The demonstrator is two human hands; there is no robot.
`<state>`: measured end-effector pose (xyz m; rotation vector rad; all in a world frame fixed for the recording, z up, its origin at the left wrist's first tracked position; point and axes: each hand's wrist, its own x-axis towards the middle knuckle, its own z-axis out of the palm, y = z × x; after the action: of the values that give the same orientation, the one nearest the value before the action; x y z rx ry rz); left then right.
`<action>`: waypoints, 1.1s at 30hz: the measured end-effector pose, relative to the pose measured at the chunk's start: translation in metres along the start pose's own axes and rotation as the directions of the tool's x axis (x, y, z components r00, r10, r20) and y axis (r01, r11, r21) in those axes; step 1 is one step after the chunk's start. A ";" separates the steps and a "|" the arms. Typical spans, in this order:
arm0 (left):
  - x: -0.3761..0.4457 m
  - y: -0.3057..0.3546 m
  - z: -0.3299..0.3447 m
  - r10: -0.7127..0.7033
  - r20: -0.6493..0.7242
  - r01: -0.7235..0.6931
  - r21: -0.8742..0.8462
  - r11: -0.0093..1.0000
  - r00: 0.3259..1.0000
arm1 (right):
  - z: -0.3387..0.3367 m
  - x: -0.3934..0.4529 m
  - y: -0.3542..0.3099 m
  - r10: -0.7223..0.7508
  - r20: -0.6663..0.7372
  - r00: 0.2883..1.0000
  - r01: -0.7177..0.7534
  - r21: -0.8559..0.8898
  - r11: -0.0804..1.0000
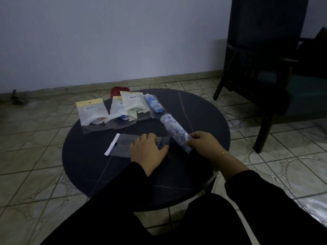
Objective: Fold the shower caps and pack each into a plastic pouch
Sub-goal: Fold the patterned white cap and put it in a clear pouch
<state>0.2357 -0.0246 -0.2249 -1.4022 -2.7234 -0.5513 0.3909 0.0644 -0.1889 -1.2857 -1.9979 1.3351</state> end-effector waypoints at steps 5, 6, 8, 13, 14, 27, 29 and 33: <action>0.004 -0.014 -0.005 -0.017 0.036 0.023 -0.172 0.985 0.999 | -0.015 0.002 -0.004 0.030 0.113 0.993 -0.023 -0.056 0.998; 0.003 -0.016 -0.005 -0.008 0.025 0.013 -0.188 0.982 1.000 | -0.017 0.002 -0.004 0.042 0.126 0.991 -0.036 -0.053 0.998; 0.001 -0.017 -0.005 0.012 -0.025 -0.017 -0.206 0.978 1.000 | -0.019 0.002 -0.004 0.059 0.145 0.988 -0.049 -0.073 0.996; -0.002 -0.015 -0.006 0.015 -0.092 -0.034 -0.206 0.978 0.996 | -0.019 0.004 -0.002 0.043 0.070 0.997 -0.037 -0.092 0.995; -0.002 -0.014 -0.006 0.008 -0.103 -0.030 -0.208 0.978 0.995 | -0.018 0.005 -0.002 0.030 0.050 0.998 -0.025 -0.089 0.996; -0.009 -0.013 0.000 -0.056 -0.221 -0.010 -0.286 0.958 0.974 | -0.006 0.012 -0.009 0.012 0.104 0.994 0.010 -0.213 0.977; -0.010 -0.014 -0.001 -0.004 -0.251 -0.066 -0.272 0.960 0.968 | -0.001 0.014 -0.013 0.017 0.124 0.992 0.013 -0.236 0.972; -0.006 -0.024 -0.001 0.150 -0.174 -0.182 -0.181 0.966 0.973 | 0.004 0.019 -0.012 -0.005 0.101 0.995 0.032 -0.265 0.964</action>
<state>0.2205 -0.0425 -0.2324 -1.5368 -2.4544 -0.8986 0.3736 0.0772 -0.1829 -1.3332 -2.3168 1.1722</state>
